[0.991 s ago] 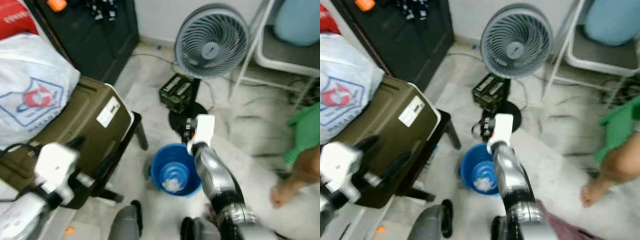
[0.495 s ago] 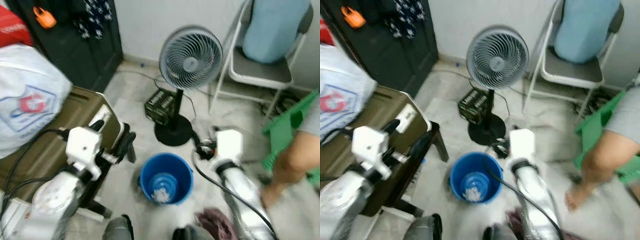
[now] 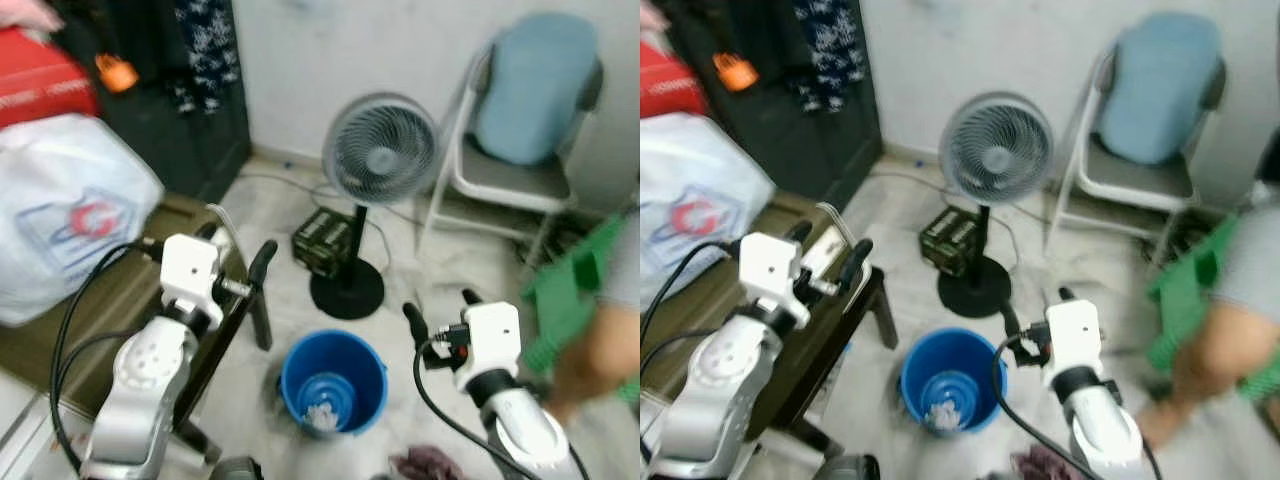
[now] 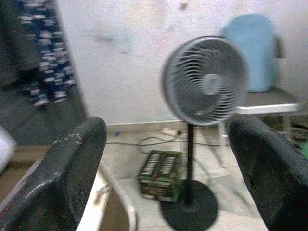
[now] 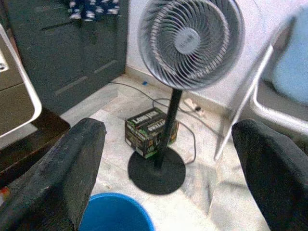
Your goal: Clean up the room
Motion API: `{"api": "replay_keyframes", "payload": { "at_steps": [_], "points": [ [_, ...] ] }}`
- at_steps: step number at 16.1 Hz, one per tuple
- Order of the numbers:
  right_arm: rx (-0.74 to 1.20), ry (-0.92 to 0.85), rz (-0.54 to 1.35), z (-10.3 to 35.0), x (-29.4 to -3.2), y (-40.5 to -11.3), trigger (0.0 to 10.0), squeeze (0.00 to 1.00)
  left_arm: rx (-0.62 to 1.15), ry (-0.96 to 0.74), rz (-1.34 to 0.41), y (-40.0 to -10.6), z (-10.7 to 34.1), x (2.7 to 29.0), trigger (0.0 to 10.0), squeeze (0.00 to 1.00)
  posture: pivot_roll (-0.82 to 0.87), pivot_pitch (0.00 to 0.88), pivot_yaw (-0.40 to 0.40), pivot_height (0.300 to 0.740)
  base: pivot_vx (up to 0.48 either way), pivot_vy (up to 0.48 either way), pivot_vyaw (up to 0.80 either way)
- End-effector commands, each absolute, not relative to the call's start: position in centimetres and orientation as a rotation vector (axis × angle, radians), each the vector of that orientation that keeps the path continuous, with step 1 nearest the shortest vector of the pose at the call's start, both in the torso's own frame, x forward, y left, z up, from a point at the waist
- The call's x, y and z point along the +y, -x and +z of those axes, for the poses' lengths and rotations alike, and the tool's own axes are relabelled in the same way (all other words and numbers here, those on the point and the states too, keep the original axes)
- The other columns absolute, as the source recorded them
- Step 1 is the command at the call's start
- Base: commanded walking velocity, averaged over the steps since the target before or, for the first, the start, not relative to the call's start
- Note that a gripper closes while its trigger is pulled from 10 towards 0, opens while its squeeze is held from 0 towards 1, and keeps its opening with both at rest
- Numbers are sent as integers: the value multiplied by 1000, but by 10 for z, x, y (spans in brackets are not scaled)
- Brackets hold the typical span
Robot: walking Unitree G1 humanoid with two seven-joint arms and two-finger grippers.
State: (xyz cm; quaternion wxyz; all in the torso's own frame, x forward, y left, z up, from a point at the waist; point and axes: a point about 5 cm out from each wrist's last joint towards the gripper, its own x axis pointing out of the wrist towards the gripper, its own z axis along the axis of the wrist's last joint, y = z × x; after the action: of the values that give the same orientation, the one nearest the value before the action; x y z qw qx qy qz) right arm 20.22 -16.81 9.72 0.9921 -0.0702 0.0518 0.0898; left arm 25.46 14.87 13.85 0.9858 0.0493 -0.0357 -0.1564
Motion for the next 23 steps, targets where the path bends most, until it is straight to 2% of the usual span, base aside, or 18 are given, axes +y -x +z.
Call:
{"api": "replay_keyframes", "payload": {
  "at_steps": [1, 6, 8, 12, 19, 23],
  "points": [
    [55, 170, 192, 107, -165, -207, 10000, 0, -60, -118, -266, -260, 134, 150, 10000, 0, -123, 0, 0, 740, 0, 0, 800],
    [23, 184, 209, 112, -164, -220, 10000, 0, -65, -103, -262, -265, 130, 151, 10000, 0, -133, 0, -7, 740, 0, 0, 800],
    [-2, 172, 260, 115, -153, -230, 10000, 0, -50, -124, -212, -263, 120, 162, 10000, 0, -120, 0, -40, 740, 0, 0, 800],
    [-18, 166, 274, 118, -150, -238, 10000, 0, -52, -138, -124, -257, 119, 175, 10000, 0, -73, 0, -70, 740, 0, 0, 800],
    [-27, 158, 274, 116, -146, -244, 10000, 0, -24, -124, -85, -248, 116, 179, 10000, 0, -51, 0, -68, 740, 0, 0, 800],
    [-19, 162, 252, 114, -151, -238, 10000, 0, -31, -118, -152, -251, 116, 173, 10000, 0, -67, 0, -60, 740, 0, 0, 800]
  ]
}}
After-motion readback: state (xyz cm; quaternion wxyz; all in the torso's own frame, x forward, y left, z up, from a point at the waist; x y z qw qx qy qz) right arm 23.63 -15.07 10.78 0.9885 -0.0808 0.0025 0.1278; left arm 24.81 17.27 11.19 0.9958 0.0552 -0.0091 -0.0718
